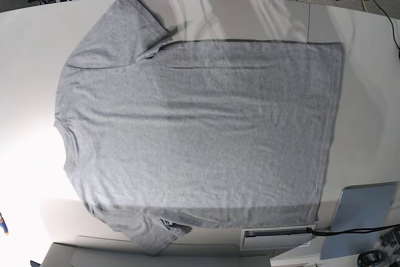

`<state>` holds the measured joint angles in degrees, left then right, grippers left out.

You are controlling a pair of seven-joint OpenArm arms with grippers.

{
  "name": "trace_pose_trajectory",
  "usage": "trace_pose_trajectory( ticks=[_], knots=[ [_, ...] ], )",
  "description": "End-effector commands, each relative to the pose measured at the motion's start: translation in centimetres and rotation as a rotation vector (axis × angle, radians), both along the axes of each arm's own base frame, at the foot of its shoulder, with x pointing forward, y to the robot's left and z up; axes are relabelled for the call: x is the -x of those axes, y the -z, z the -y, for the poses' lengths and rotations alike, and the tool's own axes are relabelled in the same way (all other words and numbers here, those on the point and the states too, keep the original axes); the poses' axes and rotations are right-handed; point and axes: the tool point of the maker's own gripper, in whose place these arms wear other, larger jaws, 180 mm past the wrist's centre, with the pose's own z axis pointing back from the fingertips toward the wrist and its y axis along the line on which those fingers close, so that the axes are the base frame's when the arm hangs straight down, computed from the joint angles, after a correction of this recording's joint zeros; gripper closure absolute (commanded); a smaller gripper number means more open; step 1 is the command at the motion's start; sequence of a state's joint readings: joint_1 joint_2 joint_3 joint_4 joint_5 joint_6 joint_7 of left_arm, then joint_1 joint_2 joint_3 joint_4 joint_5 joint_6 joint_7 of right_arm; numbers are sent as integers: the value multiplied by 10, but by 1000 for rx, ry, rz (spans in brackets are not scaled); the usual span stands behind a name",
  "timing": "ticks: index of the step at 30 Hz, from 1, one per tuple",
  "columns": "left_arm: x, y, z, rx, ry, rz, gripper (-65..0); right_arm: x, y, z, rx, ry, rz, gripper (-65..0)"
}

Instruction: Fold the T-shirt properly

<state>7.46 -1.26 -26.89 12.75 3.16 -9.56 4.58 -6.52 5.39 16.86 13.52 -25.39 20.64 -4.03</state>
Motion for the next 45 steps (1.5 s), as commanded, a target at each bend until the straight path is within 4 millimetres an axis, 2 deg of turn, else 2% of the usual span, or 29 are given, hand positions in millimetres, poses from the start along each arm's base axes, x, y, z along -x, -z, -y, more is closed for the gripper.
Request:
trace_pose_trajectory(
  ticks=[1,9,14,19,23,30,34,38,45],
  knots=[
    [1,-1,2,9,-5,4,-141,1,-1,3,0,7,6,-204],
    [2,0,1,6,1,2,-141,3,-1,3,2,6,-7,-204],
    [0,-1,-6,-11,144,17,-141,8,-1,2,-8,1,-33,-204],
    [4,-2,-12,-26,162,13,-141,10,-2,1,-25,-2,-43,-204],
    [13,-5,-22,-45,167,25,-141,17,-5,11,-33,-6,-47,-204],
    [23,-22,-20,44,211,102,-140,37,-13,33,-2,-30,-26,-204],
    [29,-31,-33,20,181,99,-141,43,-24,48,36,-8,22,-203],
    [38,-40,-42,4,172,96,-140,52,-40,50,9,-13,57,-204],
    [52,-71,-40,86,170,142,-141,68,-80,70,29,-10,75,-203]
  ],
)
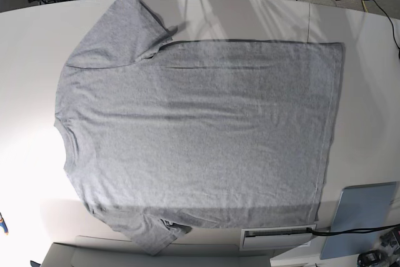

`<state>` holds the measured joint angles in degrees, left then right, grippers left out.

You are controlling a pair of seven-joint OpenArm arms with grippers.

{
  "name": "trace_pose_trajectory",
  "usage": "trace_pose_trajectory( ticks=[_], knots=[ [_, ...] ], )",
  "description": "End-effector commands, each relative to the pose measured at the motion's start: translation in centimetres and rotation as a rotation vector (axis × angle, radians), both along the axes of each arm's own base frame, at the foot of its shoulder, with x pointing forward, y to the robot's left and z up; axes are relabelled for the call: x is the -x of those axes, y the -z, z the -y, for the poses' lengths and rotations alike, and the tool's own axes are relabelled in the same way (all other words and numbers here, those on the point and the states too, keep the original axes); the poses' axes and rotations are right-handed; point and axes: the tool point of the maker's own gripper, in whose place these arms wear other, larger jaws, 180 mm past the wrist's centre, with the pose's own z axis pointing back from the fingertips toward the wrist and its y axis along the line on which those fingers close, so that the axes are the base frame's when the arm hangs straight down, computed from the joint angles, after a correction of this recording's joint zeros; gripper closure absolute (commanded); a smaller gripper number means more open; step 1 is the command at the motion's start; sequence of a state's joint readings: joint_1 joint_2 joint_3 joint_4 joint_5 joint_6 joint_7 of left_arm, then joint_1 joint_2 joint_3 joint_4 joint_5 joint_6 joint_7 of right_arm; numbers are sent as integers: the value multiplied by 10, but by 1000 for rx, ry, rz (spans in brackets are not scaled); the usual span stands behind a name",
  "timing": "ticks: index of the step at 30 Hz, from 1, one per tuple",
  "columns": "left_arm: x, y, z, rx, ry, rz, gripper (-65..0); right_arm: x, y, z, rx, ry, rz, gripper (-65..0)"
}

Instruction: Fold the T-shirt properly

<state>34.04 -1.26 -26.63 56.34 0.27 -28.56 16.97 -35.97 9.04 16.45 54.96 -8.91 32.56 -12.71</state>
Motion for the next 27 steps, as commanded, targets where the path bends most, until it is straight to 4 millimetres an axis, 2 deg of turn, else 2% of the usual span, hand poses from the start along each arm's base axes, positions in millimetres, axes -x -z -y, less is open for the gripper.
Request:
trace_pose_trajectory(
  ticks=[1,7,11,13,16,20,24,27],
  knots=[
    [7,-8,-3,9,4,8,-140,5,-10,13,12,-10,5,-203],
    [4,-49,-23,-26,125,60,-140,8,-58,44,41,-94,34,-203],
    [-11,-87,-43,-41,243,125,-140,0,-97,63,75,-229,69,-203],
    [-21,-108,-53,-60,317,173,-140,-5,-117,65,86,-318,77,-203],
    [-37,-138,-73,-133,444,232,-141,-16,-146,58,85,-441,106,-203],
    [-66,-172,-89,-207,602,314,-141,-44,-182,46,120,-566,193,-203],
    [-104,-195,-94,-249,705,432,-143,-83,-212,48,220,-651,275,-204],
    [-132,-207,-97,-267,747,531,-219,-111,-235,49,303,-691,327,-204]
  ],
)
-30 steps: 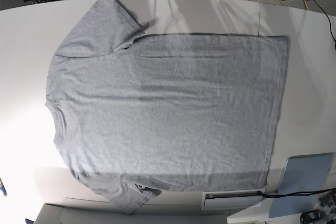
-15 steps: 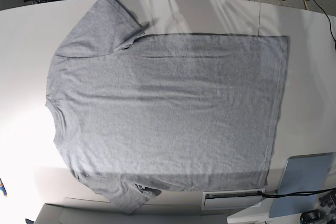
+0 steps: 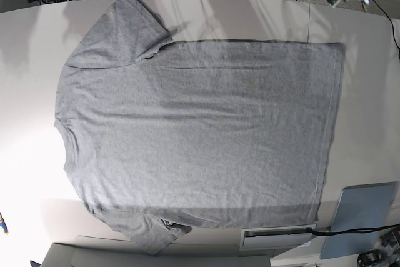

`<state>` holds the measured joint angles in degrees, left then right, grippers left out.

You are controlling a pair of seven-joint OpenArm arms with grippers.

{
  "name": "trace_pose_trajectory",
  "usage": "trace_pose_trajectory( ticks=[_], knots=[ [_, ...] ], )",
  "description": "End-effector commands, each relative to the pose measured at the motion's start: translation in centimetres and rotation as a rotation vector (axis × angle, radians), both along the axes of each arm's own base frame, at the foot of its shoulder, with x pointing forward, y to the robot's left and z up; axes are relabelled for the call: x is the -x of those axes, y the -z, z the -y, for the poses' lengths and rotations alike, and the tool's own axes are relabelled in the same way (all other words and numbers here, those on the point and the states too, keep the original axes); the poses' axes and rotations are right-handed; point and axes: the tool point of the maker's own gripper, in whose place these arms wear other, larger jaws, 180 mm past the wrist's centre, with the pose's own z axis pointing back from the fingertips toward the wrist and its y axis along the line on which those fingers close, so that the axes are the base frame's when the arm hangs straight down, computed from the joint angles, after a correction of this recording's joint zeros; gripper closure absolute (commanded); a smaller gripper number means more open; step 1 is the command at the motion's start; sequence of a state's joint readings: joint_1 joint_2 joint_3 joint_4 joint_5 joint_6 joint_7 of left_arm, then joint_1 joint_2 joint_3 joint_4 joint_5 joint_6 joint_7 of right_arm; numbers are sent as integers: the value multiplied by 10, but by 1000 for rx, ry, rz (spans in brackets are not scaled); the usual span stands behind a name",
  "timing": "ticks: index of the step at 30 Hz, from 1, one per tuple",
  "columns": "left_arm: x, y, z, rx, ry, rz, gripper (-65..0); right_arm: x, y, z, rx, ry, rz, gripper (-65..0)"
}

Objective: Fold the T-shirt properly
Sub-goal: 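Move both grippers down to the shirt's shoulder corners and grasp them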

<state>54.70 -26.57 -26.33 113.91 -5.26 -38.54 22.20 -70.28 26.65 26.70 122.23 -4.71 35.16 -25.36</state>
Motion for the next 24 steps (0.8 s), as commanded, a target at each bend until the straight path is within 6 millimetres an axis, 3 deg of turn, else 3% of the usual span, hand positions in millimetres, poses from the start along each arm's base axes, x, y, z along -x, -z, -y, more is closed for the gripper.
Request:
trace_pose_trajectory(
  ticks=[1,4,8,14,17,24],
  knots=[
    [-12,-8,-4,-16,33,45,-258,-11,-11,-2,10,-18,38,-204],
    [-42,-16,-12,-90,101,138,-342,-33,-27,0,74,-44,100,-232],
    [-71,-26,-17,-136,167,234,-344,-61,-36,1,102,-60,186,-325],
    [-99,-35,-26,-176,247,327,-344,-96,-48,1,104,-62,299,-325],
    [-106,-28,-29,-186,269,318,-344,-107,-53,-1,101,-73,335,-325],
    [-123,12,-46,-328,365,246,-344,-114,-57,-3,93,-83,360,-325]
  ],
)
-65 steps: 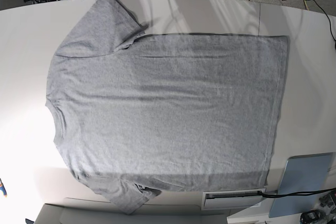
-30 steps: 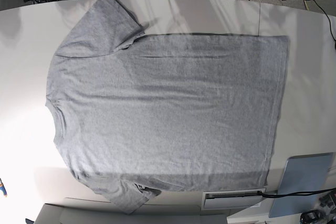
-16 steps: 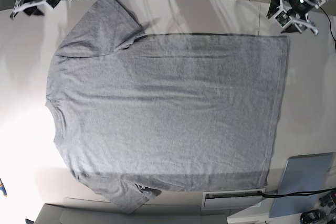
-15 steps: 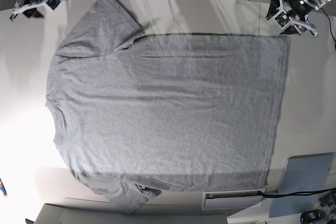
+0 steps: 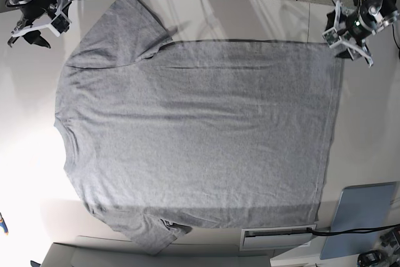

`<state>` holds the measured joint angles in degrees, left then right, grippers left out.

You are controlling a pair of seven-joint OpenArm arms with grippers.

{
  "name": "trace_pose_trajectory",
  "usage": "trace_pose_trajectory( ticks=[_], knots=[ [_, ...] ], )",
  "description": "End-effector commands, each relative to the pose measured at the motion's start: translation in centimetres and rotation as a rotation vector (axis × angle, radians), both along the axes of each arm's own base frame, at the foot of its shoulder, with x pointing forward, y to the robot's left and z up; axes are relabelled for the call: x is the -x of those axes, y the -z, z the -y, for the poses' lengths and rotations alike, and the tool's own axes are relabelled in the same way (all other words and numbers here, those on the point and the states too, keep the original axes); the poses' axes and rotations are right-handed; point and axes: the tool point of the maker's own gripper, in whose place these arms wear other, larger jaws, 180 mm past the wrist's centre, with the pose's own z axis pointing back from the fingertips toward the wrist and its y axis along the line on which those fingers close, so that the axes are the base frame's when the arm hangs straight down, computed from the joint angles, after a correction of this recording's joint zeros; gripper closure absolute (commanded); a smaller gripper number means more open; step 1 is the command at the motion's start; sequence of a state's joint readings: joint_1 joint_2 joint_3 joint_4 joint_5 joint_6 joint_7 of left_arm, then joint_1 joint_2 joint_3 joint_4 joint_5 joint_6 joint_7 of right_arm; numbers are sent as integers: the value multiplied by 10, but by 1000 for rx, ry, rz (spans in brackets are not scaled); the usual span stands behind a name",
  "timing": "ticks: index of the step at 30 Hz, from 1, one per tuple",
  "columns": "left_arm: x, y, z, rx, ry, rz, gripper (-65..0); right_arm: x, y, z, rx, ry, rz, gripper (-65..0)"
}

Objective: Fold the T-shirt properly
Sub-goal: 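Move both grippers down to the shirt's shoulder corners and grasp them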

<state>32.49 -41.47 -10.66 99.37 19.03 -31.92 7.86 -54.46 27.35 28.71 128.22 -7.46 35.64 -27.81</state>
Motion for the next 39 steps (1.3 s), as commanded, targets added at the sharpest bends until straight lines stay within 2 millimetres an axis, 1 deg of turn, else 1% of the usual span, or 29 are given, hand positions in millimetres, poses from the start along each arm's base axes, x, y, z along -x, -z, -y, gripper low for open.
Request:
trace_pose_trajectory(
  ticks=[1,4,7,13,14,15,17,19,21,23,27,30,33,36,39],
  knots=[
    [-7,-2,-6,-21,5,12,-344,-6,-8,-1,6,-20,27,-325],
    [-12,7,-9,-33,-5,-1,-344,-7,-9,-1,9,-25,30,-325],
    [-12,14,-14,-33,-13,-25,-343,-9,-10,-1,9,-24,38,-325],
    [-16,21,-25,-33,-42,-34,-343,-12,-11,-3,2,-31,49,-325],
    [-15,22,-26,-34,-44,-37,-333,-13,-11,-3,2,-31,51,-325],
    [-13,23,-25,-33,-40,-44,-307,-14,-12,-3,2,-33,53,-325],
    [-5,27,-21,-22,-13,-93,-225,-15,-13,-5,-4,-41,59,-325],
    [2,30,-17,-8,10,-136,-120,-14,-11,-7,-10,-57,53,-325],
    [5,31,-15,-4,18,-152,-3,-12,-9,-9,-1,-82,34,-324],
    [6,32,-15,-5,14,-152,0,-14,-9,-6,27,-106,37,-324],
    [7,34,-9,14,7,-152,0,-27,-7,4,66,-151,42,-324],
    [8,37,-2,31,0,-150,0,-34,8,0,74,-209,1,-324],
    [8,38,2,43,-4,-148,0,-35,33,-10,89,-281,-75,-324],
    [9,40,4,47,-10,-151,0,-35,57,-16,129,-330,-145,-324],
    [9,40,2,37,-17,-150,0,-34,70,-26,129,-368,-185,-324]
  ],
)
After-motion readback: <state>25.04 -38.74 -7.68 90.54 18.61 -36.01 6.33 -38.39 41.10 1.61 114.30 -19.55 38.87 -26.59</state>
